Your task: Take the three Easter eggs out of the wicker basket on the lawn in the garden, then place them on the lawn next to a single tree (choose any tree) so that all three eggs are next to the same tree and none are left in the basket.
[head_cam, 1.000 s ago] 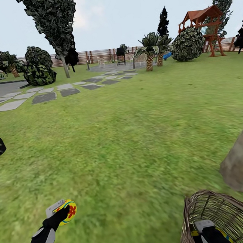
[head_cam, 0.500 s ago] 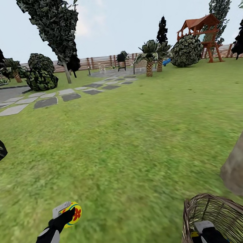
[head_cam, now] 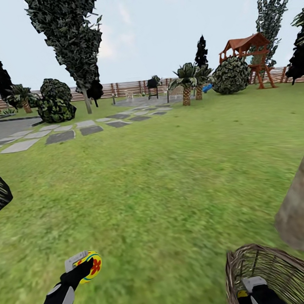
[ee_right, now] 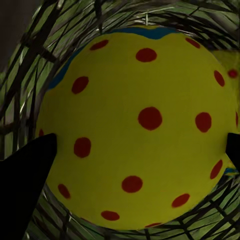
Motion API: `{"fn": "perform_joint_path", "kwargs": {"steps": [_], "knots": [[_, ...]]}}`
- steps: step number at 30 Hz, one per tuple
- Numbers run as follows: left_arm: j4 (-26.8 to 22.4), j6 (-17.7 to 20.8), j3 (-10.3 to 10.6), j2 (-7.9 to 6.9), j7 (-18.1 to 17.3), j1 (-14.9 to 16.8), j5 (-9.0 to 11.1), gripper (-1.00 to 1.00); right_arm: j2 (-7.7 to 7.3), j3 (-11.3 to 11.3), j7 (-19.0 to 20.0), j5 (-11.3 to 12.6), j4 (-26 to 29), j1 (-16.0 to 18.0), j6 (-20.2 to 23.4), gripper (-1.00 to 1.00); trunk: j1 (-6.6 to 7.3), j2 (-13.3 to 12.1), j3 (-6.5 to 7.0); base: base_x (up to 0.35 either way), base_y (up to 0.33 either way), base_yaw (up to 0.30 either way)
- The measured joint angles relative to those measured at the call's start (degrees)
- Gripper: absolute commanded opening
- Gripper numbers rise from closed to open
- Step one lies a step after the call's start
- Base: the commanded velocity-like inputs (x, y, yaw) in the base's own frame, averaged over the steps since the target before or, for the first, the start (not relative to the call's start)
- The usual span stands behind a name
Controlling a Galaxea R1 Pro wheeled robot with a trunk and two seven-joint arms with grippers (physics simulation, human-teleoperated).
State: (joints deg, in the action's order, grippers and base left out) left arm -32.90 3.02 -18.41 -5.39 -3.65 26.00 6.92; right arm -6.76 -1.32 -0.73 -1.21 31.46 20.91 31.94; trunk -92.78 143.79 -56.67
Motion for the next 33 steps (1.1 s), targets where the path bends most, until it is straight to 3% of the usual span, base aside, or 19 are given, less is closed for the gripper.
{"fn": "perform_joint_path", "kwargs": {"steps": [10, 24, 33], "knots": [[0.6, -0.1, 0.0, 0.01, 0.0, 0.0, 0.0, -1.0, 0.01, 0.0, 0.1, 0.4, 0.0, 0.0, 0.1, -1.0, 0.26, -0.1, 2.23, 0.0, 0.0, -0.206], [0.6, -0.5, 0.0, 0.06, -0.1, 0.0, 0.0, -1.0, 0.02, 0.0, 0.1, 0.3, 0.0, 0.0, 0.0, -1.0, 0.26, -0.1, 2.26, 0.0, 0.0, -0.005], [0.5, -0.5, -0.1, 0.1, 0.3, 0.0, 0.1, -1.0, 0.01, 0.0, 0.1, 0.2, 0.0, 0.0, 0.0, -1.0, 0.49, -0.3, 4.25, 0.0, 0.0, -0.104]]}}
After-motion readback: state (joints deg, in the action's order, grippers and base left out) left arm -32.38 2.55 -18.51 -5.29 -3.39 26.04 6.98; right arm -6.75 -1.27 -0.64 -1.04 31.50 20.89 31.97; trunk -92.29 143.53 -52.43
